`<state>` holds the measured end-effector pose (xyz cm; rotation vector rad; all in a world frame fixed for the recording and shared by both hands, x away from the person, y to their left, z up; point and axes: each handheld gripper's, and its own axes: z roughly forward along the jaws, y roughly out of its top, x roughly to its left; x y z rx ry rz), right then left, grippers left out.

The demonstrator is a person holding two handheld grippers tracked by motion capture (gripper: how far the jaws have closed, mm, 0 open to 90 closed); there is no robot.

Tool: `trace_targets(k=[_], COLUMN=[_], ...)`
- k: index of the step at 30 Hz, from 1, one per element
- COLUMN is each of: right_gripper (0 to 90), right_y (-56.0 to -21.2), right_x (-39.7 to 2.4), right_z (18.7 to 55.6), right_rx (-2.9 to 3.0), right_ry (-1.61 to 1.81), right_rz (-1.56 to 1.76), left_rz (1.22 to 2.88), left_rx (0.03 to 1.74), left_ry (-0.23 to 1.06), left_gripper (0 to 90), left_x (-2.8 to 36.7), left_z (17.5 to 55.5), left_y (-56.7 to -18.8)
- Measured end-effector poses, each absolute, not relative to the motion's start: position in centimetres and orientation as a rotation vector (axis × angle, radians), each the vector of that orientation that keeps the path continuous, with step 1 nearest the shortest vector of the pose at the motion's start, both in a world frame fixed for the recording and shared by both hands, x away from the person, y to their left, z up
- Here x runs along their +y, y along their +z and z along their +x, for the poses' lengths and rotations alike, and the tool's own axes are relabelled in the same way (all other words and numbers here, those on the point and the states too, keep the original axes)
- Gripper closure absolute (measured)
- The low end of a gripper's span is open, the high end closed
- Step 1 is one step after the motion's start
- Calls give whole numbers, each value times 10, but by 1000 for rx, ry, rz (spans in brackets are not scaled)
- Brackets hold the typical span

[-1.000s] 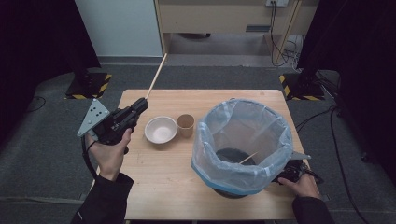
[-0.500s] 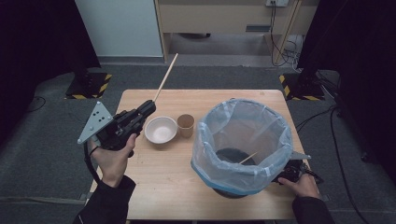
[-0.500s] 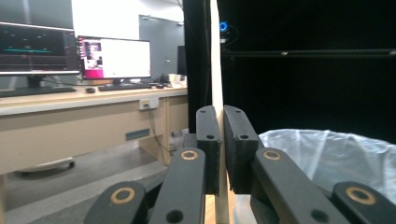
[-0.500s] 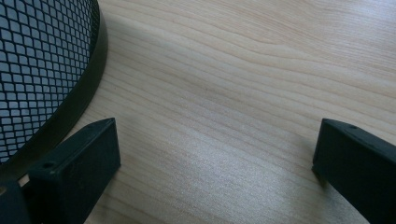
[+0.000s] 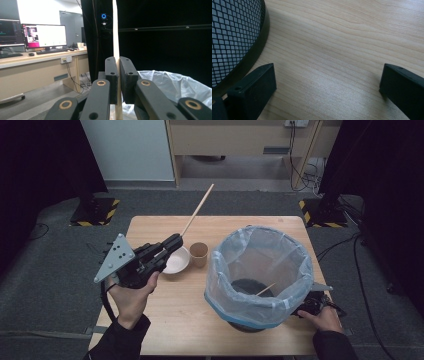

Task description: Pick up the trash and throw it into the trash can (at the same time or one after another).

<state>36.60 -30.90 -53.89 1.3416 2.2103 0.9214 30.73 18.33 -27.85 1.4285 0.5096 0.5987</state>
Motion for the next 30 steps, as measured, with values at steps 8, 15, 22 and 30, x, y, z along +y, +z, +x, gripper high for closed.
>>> trace_targets(k=[8, 15, 22, 30], right_gripper=[9, 9, 9, 9], right_y=[-539, -539, -539, -539], right_x=[-309, -309, -309, -309], right_z=[366, 366, 366, 366], right_rx=[2210, 2210, 2210, 2210], right_ry=[922, 922, 922, 922], right_rz=[1344, 1344, 1344, 1344], left_rz=[1428, 1423, 1438, 1463], left_rx=[468, 439, 417, 403], left_ry=[558, 519, 490, 456], left_gripper=[851, 851, 851, 851], left_x=[163, 138, 115, 90], left_z=[307, 311, 316, 324], left_y=[-275, -272, -272, -276])
